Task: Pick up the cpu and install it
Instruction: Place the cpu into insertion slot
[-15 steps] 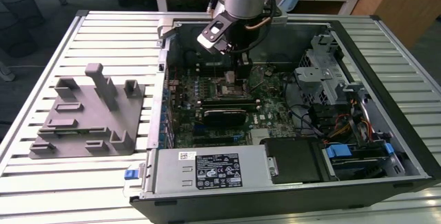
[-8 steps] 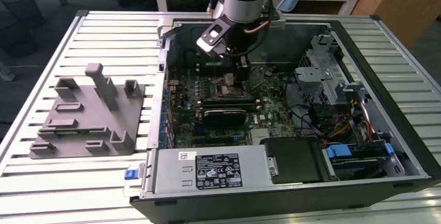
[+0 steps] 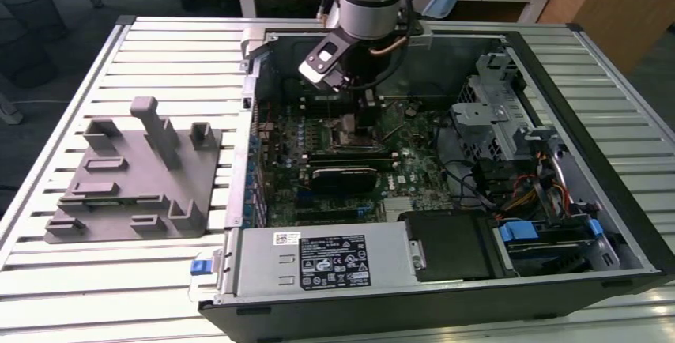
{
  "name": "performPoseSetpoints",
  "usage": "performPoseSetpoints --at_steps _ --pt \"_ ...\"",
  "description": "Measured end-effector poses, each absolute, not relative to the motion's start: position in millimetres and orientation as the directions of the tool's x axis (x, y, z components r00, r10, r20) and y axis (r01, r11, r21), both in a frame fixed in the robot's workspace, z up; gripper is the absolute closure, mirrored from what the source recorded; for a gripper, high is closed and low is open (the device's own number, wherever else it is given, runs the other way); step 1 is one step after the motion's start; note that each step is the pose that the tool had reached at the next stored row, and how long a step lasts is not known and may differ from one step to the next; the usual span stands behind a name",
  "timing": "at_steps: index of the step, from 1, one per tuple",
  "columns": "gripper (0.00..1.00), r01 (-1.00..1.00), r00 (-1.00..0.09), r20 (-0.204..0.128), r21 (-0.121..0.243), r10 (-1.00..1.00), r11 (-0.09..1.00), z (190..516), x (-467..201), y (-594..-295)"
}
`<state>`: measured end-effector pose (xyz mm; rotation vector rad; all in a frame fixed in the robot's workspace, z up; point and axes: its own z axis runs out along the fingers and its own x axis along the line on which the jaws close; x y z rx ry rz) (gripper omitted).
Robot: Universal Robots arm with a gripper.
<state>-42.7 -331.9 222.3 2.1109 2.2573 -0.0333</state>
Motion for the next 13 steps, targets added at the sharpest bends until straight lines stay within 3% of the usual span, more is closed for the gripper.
performPoseSetpoints --at_steps 13 --pt "0.47 0.998 -0.053 -0.052 0.019 0.997 0.054 209 -43 -331"
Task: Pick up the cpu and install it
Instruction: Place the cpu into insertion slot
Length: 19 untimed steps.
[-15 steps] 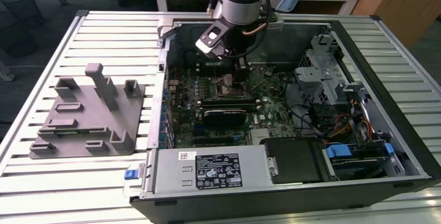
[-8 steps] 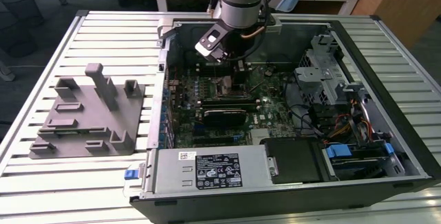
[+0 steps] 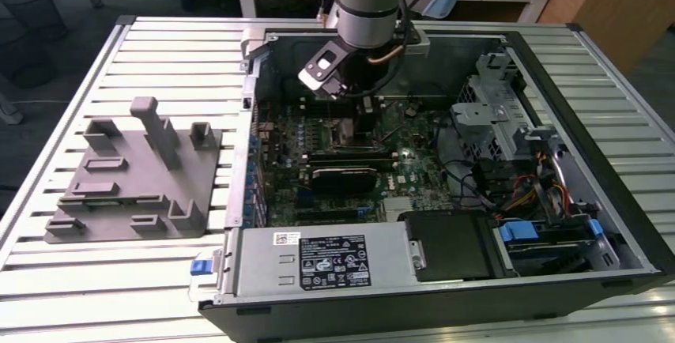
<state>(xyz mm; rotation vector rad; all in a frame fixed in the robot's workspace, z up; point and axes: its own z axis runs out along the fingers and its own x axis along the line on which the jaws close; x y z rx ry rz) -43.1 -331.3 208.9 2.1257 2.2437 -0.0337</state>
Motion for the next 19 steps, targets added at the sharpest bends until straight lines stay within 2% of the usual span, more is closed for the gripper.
performPoseSetpoints --at_steps 19 --pt "0.47 0.999 -0.044 -0.051 0.019 0.998 0.045 199.2 -44.3 -329.2"
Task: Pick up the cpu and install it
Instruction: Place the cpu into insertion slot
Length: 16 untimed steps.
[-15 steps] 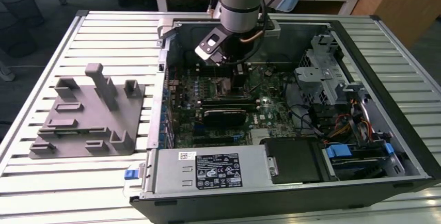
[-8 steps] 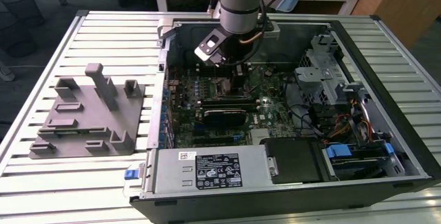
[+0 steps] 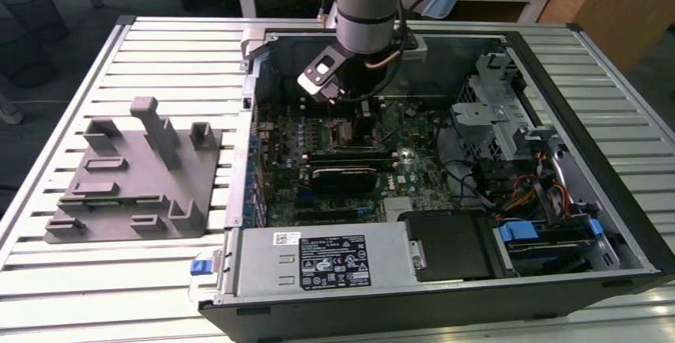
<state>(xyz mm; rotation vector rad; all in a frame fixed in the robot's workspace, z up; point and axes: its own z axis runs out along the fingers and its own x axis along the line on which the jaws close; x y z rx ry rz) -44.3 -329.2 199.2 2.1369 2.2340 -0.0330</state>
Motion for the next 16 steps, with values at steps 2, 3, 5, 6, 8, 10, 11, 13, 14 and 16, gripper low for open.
performPoseSetpoints --at_steps 2,3,5,6,8,10,11,13,14,16 --pt "0.47 0.999 -0.043 -0.05 0.019 0.998 0.044 198.1 -44.3 -329.0" --pt "0.47 0.999 -0.042 -0.05 0.019 0.998 0.043 197.6 -44.3 -329.0" --pt "0.47 0.999 -0.04 -0.049 0.019 0.998 0.041 196.8 -44.5 -329.0" --pt "0.47 0.999 -0.039 -0.049 0.019 0.998 0.04 196.5 -44.5 -329.0" --pt "0.47 0.999 -0.037 -0.047 0.019 0.998 0.038 195.9 -44.5 -329.0" --pt "0.47 0.999 -0.037 -0.047 0.019 0.998 0.038 195.4 -44.5 -328.9" --pt "0.47 0.999 -0.037 -0.047 0.019 0.998 0.038 195.1 -44.5 -328.9" --pt "0.47 0.999 -0.037 -0.047 0.019 0.998 0.038 194.6 -44.5 -329.0" --pt "0.47 0.999 -0.037 -0.047 0.019 0.998 0.037 194.5 -44.5 -329.0" --pt "0.47 0.999 -0.037 -0.047 0.019 0.998 0.037 194.1 -44.5 -329.0"
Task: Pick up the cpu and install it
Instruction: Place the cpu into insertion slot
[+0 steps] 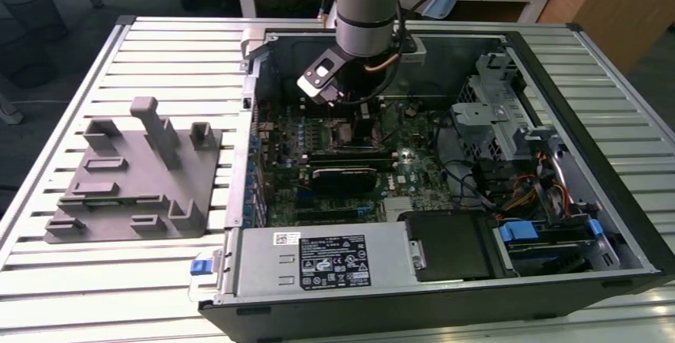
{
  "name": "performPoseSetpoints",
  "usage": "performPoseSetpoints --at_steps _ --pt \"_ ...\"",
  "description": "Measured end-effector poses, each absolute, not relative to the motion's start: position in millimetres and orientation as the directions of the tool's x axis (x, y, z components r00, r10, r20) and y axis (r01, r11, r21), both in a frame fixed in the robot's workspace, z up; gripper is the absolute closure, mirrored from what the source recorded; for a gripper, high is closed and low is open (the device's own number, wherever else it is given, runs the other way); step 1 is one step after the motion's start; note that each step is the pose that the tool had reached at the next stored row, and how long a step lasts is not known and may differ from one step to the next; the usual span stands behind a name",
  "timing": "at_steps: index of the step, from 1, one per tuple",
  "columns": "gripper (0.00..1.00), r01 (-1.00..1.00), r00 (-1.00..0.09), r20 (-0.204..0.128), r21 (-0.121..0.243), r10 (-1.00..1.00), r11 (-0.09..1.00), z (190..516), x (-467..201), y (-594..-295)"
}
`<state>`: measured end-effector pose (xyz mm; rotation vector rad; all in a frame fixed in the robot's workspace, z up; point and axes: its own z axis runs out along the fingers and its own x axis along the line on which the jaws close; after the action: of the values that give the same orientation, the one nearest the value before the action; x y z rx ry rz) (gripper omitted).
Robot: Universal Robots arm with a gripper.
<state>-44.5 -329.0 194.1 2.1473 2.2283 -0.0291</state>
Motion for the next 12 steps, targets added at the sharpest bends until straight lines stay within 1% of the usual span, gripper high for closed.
performPoseSetpoints --at_steps 8,12 --pt "0.47 0.999 -0.037 -0.046 0.019 0.998 0.038 193.8 -44.5 -329.0" --pt "0.47 0.999 -0.036 -0.04 0.019 0.999 0.037 194.8 -44.7 -329.0"
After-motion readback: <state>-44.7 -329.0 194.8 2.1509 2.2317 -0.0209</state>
